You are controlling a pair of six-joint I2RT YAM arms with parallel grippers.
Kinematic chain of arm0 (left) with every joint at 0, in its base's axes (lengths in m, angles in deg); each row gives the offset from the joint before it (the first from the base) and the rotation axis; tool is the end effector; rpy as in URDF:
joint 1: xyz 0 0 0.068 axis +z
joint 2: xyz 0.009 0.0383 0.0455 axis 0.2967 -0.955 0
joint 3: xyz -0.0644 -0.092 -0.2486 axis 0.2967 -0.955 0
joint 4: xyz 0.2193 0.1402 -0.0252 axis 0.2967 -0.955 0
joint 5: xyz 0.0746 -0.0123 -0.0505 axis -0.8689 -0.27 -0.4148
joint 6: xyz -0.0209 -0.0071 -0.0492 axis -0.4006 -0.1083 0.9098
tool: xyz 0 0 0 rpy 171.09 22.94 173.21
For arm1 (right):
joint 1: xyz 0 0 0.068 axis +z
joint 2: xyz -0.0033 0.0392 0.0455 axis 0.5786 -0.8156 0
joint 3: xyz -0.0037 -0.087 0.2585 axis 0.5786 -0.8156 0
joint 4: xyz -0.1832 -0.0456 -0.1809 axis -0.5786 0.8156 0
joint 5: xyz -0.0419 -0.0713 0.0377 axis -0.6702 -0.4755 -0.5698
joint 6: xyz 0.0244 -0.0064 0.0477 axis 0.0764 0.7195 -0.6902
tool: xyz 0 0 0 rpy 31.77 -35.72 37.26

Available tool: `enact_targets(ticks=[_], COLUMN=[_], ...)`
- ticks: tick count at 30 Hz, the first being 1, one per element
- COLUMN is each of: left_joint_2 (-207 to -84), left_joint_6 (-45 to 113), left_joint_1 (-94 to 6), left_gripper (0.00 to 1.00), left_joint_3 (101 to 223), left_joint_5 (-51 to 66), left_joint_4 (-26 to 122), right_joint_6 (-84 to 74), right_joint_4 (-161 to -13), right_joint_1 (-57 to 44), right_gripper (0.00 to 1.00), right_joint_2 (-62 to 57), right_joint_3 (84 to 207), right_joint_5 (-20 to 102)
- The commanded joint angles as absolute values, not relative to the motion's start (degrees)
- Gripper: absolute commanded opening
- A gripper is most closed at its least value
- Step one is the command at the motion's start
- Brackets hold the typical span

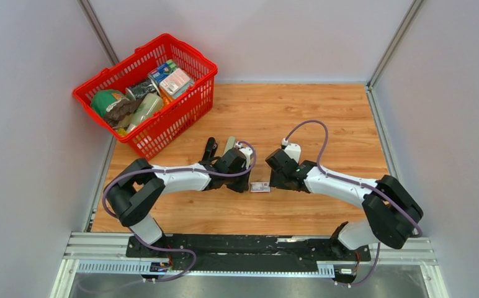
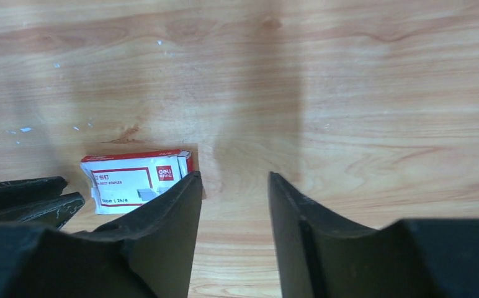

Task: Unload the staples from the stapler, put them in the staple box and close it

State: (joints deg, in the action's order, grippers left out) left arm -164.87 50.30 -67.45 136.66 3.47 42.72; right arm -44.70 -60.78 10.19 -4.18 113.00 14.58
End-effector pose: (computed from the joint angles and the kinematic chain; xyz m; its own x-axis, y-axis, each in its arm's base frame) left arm 0.2023 -0.2468 0.1508 -0.8152 0.2409 -0.5266 0.4662 0.8125 -0.3500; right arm 0.1887 0.1763 0.1689 -0.8652 0.1024 -0.4909 0.0594 0.9930 0.1025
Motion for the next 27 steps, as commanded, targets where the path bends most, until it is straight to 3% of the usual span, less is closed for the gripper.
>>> enact_targets(ticks=[1, 8, 13, 15, 16, 20, 27], left_joint_2=[-161.67, -154.91, -149.19, -145.86, -144.97, -139.7, -133.2], left_joint_6=[47.01, 45.34, 43.85, 43.06, 42.53, 41.21, 39.1], left_joint_1=[-67.62, -67.62, -67.62, -67.62, -67.62, -67.53, -67.62], left_gripper=[0.34, 0.52, 0.57, 0.67, 0.78, 0.81, 0.82], left_joint_3=[137.65, 139.4, 139.41, 139.41, 139.23, 139.23, 141.25], left_joint_5=[-2.71, -6.95, -9.84, -11.77, -12.92, -16.17, -21.36], left_joint_4=[34.85, 29.84, 28.34, 27.46, 27.11, 26.15, 21.41], right_joint_6=[-43.25, -41.14, -39.3, -38.68, -38.5, -37.62, -34.11], right_joint_4=[-57.53, -54.37, -53.57, -52.52, -51.73, -49.89, -46.98], right_joint_1=[9.56, 9.3, 9.21, 9.21, 9.21, 9.21, 9.21], right_gripper=[0.52, 0.66, 0.84, 0.9, 0.93, 1.0, 1.0], right_joint_2=[0.46, 3.89, 7.14, 8.46, 9.07, 11.45, 13.91], right_joint_3=[116.36, 118.99, 119.87, 120.66, 121.19, 122.95, 126.9], right_joint_5=[8.26, 3.78, 0.97, -0.09, -0.62, -3.16, -8.79])
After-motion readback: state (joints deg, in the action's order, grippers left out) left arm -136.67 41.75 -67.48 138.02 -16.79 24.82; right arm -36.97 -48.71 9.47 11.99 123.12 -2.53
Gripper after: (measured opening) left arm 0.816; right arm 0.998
